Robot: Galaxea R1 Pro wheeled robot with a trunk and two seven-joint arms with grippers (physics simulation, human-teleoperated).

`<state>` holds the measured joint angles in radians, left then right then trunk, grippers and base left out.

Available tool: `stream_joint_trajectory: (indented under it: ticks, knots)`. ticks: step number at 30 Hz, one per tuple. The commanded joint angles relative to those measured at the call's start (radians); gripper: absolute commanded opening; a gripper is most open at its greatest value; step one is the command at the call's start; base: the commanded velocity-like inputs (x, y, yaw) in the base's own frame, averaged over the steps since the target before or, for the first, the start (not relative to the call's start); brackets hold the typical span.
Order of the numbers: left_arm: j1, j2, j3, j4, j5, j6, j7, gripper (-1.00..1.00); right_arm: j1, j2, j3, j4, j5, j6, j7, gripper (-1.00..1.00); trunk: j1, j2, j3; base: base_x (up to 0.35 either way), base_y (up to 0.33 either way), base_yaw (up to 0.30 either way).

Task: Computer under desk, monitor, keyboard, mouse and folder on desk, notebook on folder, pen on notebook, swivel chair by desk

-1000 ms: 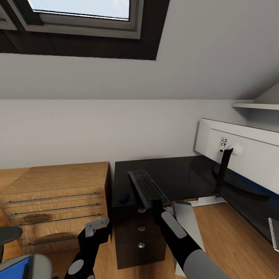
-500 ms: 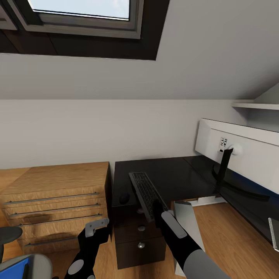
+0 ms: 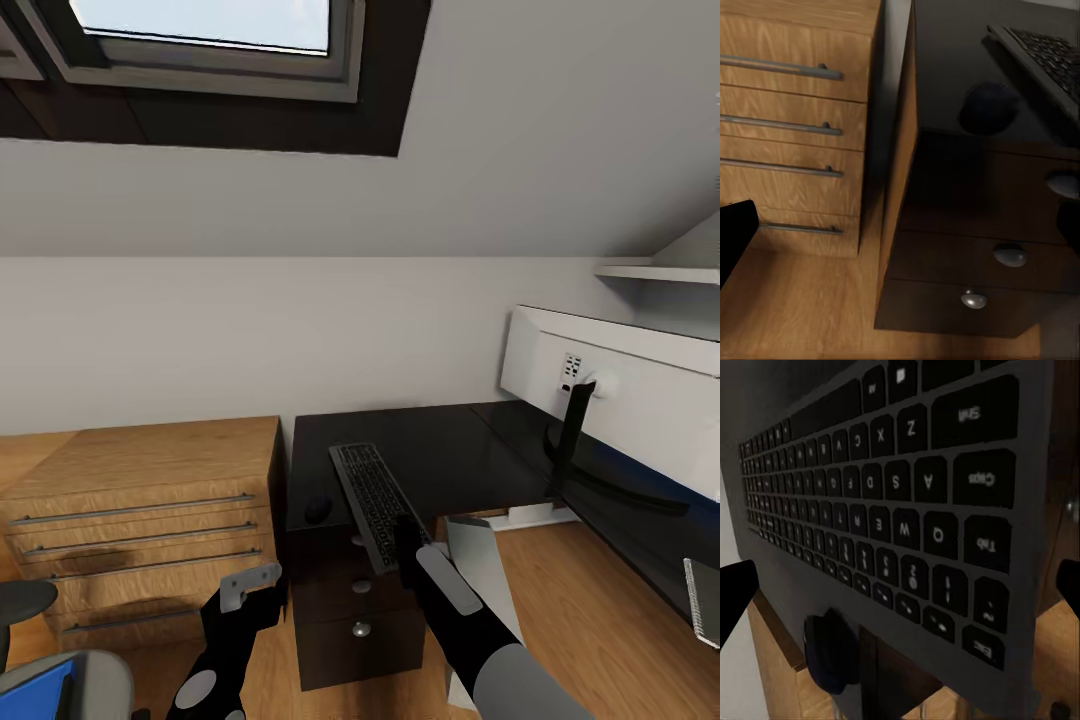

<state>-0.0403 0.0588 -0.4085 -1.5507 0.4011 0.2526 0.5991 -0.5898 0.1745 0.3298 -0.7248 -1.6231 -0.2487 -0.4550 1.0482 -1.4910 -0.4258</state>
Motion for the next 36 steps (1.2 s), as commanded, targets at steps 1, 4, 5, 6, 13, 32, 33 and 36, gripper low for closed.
stream_joint_trajectory:
  ticks: [1, 4, 5, 6, 13, 32, 33, 36]
  knots:
    - [-0.001, 0.001, -0.003, -0.002, 0.005, 0.004, 0.008, 1.0, -0.001, 0.0, 0.002, -0.001, -0.006, -0.006, -0.002, 1.0, 0.0, -0.001, -0.001, -0.183, -0.205, 0.0]
    - [-0.001, 0.001, -0.003, -0.002, 0.005, 0.004, 0.008, 1.0, -0.001, 0.0, 0.002, -0.001, -0.006, -0.006, -0.002, 1.0, 0.0, -0.001, -0.001, -0.113, -0.149, 0.0]
    - [-0.001, 0.001, -0.003, -0.002, 0.005, 0.004, 0.008, 1.0, -0.001, 0.0, 0.002, -0.001, -0.006, -0.006, -0.002, 1.0, 0.0, -0.001, -0.001, -0.048, -0.067, 0.0]
    - [-0.001, 0.001, -0.003, -0.002, 0.005, 0.004, 0.008, 1.0, -0.001, 0.0, 0.002, -0.001, -0.006, -0.006, -0.002, 1.0, 0.0, -0.001, -0.001, -0.039, -0.054, 0.0]
    - [-0.001, 0.001, -0.003, -0.002, 0.005, 0.004, 0.008, 1.0, -0.001, 0.0, 0.002, -0.001, -0.006, -0.006, -0.001, 1.0, 0.0, -0.001, -0.001, -0.008, -0.137, 0.0]
    - [-0.001, 0.001, -0.003, 0.0, 0.005, 0.004, 0.007, 1.0, -0.001, 0.0, -0.004, -0.001, -0.003, -0.006, 0.005, 1.0, 0.0, -0.001, -0.001, 0.0, -0.22, 0.0]
    - [-0.001, 0.001, -0.003, 0.0, 0.005, 0.004, 0.007, 1.0, -0.001, 0.0, -0.004, -0.001, -0.003, -0.006, 0.005, 1.0, 0.0, -0.001, -0.001, 0.0, -0.323, 0.0]
    - [-0.001, 0.001, -0.003, 0.0, 0.005, 0.004, 0.007, 1.0, -0.001, 0.0, -0.007, -0.001, -0.003, -0.006, 0.005, 1.0, 0.0, -0.001, -0.001, 0.0, -0.302, 0.0]
